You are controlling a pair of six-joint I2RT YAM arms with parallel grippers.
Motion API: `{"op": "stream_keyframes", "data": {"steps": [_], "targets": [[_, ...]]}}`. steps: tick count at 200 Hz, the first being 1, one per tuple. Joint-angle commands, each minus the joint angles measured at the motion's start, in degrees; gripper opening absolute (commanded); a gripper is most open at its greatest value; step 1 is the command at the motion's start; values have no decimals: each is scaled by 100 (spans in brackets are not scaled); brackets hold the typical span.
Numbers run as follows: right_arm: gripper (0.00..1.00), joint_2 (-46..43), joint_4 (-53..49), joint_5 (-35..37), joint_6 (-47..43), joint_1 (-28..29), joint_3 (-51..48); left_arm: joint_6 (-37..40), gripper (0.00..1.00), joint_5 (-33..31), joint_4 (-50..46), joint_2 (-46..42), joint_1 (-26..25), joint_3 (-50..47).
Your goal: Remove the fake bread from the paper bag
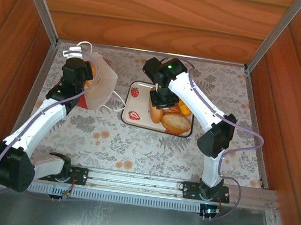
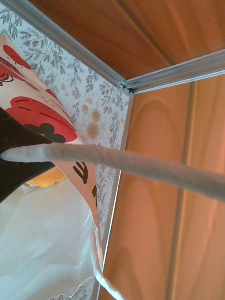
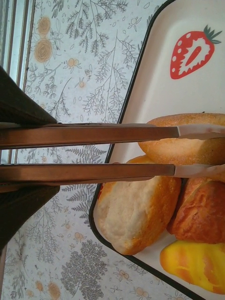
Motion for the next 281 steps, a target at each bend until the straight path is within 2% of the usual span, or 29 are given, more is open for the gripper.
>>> {"op": "stream_keyframes", "data": {"steps": [1, 140, 230, 281], "targets": [[22, 39, -50, 0, 44, -17, -32, -120, 0, 71, 30, -80, 9, 117], [37, -38, 10, -179, 52, 19, -130, -138, 0, 119, 30, -16, 10, 167], [36, -581, -77, -94, 113, 10, 108, -173, 0, 307, 30, -5, 9, 192], [33, -1104, 150, 24, 219, -60, 1, 105, 0, 950, 39, 75, 6, 243]]}}
